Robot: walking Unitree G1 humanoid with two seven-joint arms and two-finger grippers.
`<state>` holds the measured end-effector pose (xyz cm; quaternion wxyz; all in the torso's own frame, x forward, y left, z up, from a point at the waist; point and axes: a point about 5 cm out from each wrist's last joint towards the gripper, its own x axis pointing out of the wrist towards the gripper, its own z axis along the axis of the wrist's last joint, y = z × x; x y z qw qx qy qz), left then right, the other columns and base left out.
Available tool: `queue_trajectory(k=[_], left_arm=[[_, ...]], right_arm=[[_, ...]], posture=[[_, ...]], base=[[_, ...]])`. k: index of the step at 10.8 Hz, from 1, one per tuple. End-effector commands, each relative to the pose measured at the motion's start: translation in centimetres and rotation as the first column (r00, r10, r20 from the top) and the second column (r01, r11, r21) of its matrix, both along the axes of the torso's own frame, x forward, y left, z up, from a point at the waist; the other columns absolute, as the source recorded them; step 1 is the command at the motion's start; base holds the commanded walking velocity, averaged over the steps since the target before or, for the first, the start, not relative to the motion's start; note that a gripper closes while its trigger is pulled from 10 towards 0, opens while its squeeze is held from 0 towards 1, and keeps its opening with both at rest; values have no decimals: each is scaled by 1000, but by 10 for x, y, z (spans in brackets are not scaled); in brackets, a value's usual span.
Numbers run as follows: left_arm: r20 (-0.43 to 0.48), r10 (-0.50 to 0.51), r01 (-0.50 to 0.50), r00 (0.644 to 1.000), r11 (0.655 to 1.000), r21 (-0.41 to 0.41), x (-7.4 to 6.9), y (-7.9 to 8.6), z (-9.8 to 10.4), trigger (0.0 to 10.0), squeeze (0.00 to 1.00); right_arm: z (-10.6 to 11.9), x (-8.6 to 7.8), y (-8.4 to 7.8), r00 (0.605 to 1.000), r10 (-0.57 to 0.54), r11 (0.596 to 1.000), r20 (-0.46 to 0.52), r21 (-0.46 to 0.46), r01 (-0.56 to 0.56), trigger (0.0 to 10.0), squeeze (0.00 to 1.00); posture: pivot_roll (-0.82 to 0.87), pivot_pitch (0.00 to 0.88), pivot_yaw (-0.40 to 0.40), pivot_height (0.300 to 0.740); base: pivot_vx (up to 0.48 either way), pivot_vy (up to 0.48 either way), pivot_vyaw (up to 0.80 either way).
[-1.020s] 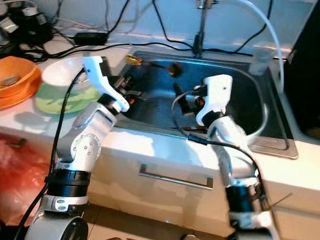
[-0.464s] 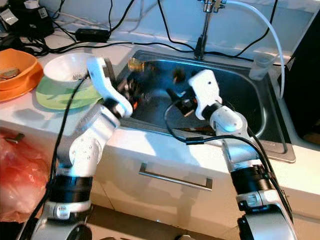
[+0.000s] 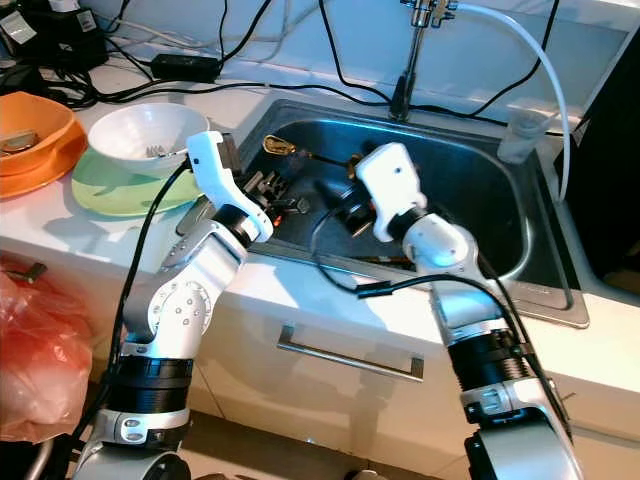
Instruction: Kitchen organization
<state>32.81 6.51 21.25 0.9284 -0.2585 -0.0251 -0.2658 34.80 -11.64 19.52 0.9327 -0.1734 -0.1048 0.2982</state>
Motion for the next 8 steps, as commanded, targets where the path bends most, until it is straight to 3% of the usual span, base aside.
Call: queue_trajectory(k=[1,5,8], left_arm=[[-7,-5,5,1000,1000,4,1,-5,2,0,0],[-61,-34,33,998,999,-20,0,-13,-5,0,0],[-81,-63,61,995,998,-31,-2,-22,-4,0,0]], right_arm=[[-1,-1,2,1000,21,999,12,-28,-21,10000,0],[0,-2,24,993,80,993,83,-92,-72,10000,0],[-3,-6,33,992,84,995,97,-65,-78,10000,0]], posture=[[15,0,-66,740],[7,0,-61,740],[3,0,-55,740]], base=[[0,0,0],[0,0,0],[0,0,0]])
